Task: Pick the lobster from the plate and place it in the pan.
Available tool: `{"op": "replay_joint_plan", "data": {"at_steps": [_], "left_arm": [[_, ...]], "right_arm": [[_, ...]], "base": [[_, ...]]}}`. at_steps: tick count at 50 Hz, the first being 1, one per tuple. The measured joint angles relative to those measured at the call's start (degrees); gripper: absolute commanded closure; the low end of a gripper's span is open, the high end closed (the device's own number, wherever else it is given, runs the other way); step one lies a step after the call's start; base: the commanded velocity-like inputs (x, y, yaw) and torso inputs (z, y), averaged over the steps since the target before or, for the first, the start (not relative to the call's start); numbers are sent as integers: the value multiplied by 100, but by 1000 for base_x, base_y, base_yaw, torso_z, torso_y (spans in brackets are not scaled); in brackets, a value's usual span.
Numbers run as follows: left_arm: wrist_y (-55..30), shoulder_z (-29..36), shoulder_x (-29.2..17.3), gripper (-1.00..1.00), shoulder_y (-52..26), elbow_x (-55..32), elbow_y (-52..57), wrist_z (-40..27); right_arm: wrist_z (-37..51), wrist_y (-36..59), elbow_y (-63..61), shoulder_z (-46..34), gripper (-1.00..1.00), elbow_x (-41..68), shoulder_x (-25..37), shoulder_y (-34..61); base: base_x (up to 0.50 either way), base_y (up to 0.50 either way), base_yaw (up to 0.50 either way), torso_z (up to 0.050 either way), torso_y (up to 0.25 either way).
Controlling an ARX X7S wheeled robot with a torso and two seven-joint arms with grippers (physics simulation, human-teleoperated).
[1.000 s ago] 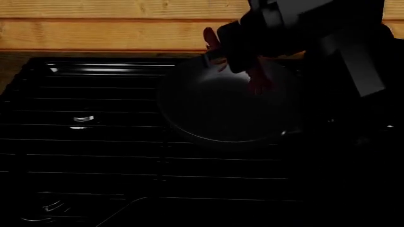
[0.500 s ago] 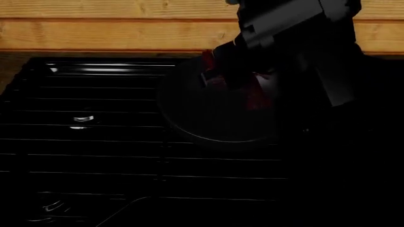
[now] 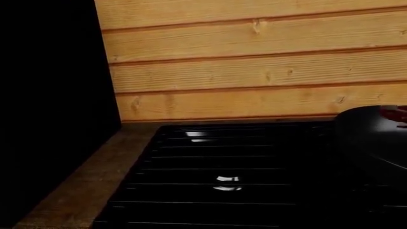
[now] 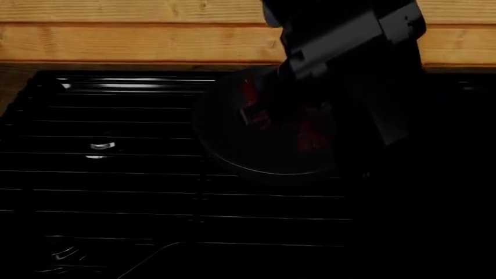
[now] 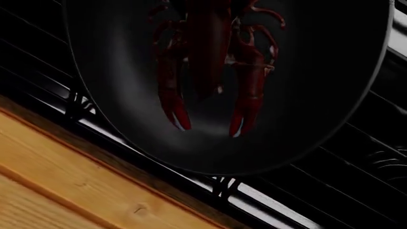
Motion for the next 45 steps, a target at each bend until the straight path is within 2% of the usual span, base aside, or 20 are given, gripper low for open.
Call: {"op": "replay_joint_plan", "data": {"at_steps": [37,38,45], "left_arm": [[102,50,-15,-100,72,51,-64,8],[105,51,-15,-100,74,52,-65,9],[123,54,-21,-100,83,52,-77,12]], "right_arm": [[173,-275,-75,-430,100,416,-7,-319],[175,-282,-76,-441,-100,426,-7,-321],[219,-347,-86,-459,-100,442,-3,-331]], "base": [[0,0,0,0,0],[0,0,0,0,0],[0,0,0,0,0]]}}
